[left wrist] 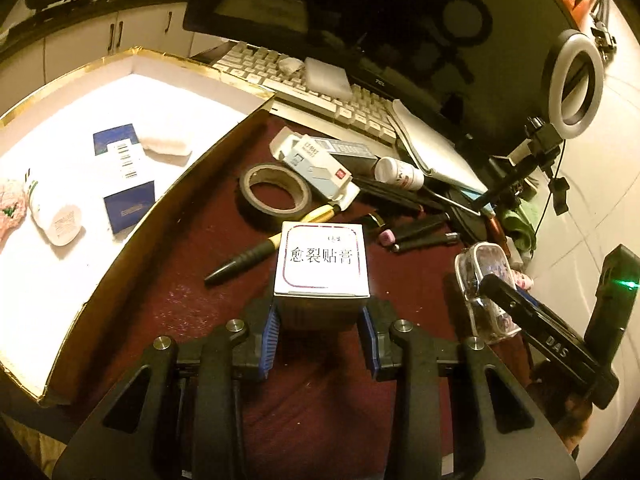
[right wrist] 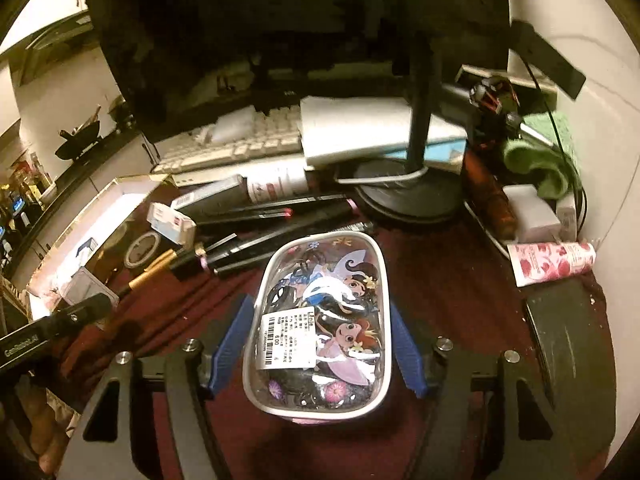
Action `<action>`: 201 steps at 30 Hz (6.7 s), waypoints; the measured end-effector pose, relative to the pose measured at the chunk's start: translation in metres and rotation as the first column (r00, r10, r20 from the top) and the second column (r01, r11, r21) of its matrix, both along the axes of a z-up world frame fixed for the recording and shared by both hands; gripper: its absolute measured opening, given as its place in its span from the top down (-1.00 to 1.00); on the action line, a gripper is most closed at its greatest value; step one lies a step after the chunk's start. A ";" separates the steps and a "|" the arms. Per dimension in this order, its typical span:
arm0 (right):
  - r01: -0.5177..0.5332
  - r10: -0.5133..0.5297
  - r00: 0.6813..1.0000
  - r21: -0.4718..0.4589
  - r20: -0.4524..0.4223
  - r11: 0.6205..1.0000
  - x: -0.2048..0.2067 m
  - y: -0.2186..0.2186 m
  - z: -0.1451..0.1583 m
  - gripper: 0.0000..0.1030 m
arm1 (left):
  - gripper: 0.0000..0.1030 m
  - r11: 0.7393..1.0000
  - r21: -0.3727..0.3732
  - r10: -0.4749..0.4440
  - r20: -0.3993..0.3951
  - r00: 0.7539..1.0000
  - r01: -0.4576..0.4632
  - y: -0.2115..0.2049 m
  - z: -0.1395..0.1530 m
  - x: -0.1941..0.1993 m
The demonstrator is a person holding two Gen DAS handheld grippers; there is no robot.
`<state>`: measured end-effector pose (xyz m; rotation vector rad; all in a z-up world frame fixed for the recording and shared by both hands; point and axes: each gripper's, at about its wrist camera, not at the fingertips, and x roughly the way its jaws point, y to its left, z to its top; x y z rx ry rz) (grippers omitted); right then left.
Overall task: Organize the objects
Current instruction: 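Carry the white box with the left tool while the right carries the pouch to the tray, then lower the box and pouch into the tray and open both tools, then move both tools back over the desk toward the tape and pens, then grasp the thin black pen with the right tool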
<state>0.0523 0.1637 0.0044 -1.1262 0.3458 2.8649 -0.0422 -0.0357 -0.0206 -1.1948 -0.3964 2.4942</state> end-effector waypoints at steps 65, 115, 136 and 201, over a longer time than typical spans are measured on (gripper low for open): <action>-0.520 0.522 0.852 -0.041 0.033 0.853 -0.238 -0.232 -0.001 -0.34 | 0.25 0.935 -0.185 0.337 0.201 0.920 -0.302 -0.158 0.010 -0.118; -0.094 0.118 0.980 -0.150 0.159 0.984 -0.066 -0.037 -0.025 -0.37 | -0.01 0.983 -0.146 0.108 -0.002 0.994 -0.107 -0.008 0.060 0.010; -0.190 0.209 0.977 -0.303 0.031 0.934 -0.040 -0.005 -0.031 -0.37 | -0.01 0.984 -0.119 0.144 0.104 0.984 -0.131 0.010 0.036 -0.019; -0.326 0.329 0.939 -0.040 0.101 0.944 -0.010 -0.038 -0.030 0.83 | -0.01 0.979 -0.186 -0.082 0.006 0.997 0.082 0.061 0.039 -0.045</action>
